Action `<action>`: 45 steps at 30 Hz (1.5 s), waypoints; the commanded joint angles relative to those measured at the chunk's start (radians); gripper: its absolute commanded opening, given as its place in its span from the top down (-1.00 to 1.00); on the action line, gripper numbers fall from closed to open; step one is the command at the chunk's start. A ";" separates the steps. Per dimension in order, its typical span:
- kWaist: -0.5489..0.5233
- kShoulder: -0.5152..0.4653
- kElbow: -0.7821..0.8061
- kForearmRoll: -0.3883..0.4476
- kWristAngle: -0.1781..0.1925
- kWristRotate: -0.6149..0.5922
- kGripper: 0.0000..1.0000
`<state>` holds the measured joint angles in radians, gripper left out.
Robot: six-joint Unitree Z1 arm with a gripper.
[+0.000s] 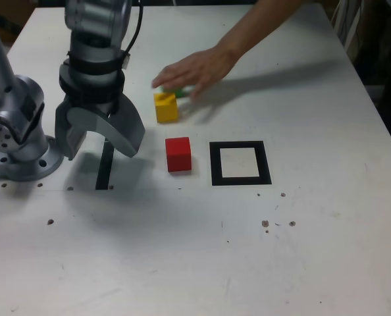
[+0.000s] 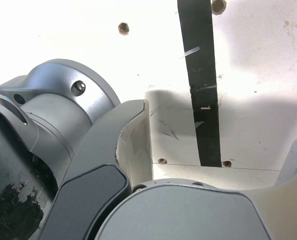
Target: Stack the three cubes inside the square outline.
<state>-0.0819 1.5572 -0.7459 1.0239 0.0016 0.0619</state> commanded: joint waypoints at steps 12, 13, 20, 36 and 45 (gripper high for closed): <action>0.002 0.019 -0.002 -0.022 0.001 0.014 -0.95; 0.002 0.019 -0.002 -0.023 0.002 0.014 -0.95; 0.002 0.018 -0.003 -0.020 0.003 0.013 -0.95; 0.005 0.017 -0.002 -0.014 0.015 0.016 -0.95; 0.014 0.009 0.004 -0.013 0.014 0.023 -0.95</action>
<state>-0.0690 1.5715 -0.7446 1.0081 0.0145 0.0829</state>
